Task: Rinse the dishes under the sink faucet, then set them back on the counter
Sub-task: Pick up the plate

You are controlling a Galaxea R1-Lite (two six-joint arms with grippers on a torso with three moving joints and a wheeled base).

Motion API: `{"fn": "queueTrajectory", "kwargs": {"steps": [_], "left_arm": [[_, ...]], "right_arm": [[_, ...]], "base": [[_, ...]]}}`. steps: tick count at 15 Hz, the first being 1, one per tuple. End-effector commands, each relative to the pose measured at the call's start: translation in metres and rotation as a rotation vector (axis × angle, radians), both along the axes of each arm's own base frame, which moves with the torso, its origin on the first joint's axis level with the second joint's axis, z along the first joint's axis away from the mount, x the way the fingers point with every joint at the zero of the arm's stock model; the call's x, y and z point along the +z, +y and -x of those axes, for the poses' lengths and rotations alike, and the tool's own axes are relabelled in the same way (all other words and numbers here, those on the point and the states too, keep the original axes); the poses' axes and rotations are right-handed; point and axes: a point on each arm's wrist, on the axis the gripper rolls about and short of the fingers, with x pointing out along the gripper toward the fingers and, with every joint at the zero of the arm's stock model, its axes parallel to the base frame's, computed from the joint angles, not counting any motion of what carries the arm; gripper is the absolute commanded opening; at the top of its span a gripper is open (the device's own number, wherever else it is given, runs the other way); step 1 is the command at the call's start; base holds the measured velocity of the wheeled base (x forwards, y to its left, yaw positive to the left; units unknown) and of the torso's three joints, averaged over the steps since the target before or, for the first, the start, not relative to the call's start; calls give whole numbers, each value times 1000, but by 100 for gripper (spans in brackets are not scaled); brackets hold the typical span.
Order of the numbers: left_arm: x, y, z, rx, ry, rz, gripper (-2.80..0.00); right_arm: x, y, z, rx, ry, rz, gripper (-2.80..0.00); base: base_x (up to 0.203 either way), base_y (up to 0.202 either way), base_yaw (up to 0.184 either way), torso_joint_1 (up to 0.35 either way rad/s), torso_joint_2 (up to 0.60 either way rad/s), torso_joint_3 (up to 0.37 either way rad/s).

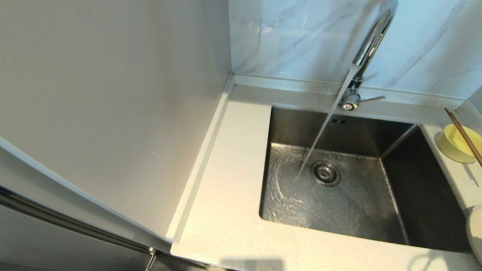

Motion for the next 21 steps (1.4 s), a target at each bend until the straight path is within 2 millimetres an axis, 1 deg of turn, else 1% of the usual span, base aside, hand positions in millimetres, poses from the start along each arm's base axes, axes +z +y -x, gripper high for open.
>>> {"fn": "queueTrajectory", "kwargs": {"steps": [1,3,5,6,7,11,16,19,21], "left_arm": [[0,0,0,-1,0,0,-280],[0,0,0,1,0,0,-280],[0,0,0,0,0,0,-280],[0,0,0,-1,0,0,-280],[0,0,0,-1,0,0,-280],[0,0,0,-1,0,0,-280],[0,0,0,-1,0,0,-280],[0,0,0,-1,0,0,-280],[0,0,0,-1,0,0,-280]], "right_arm": [[-11,-3,-10,-16,67,-22,0],[-33,-6,-21,-37,115,-51,0],[-54,-10,-36,-44,74,-39,0],[-65,-11,-41,-46,86,-36,0],[-70,-12,-46,-50,100,-37,0],[-73,-15,-57,-57,108,-40,0],[-90,-24,-81,-76,133,-50,0],[-101,-39,-99,-122,116,-47,0],[-107,-48,-104,-151,114,-47,0]], "base": [[0,0,0,0,0,0],[0,0,0,0,0,0],[0,0,0,0,0,0],[0,0,0,0,0,0],[0,0,0,0,0,0],[0,0,0,0,0,0],[0,0,0,0,0,0],[0,0,0,0,0,0],[0,0,0,0,0,0]]}}
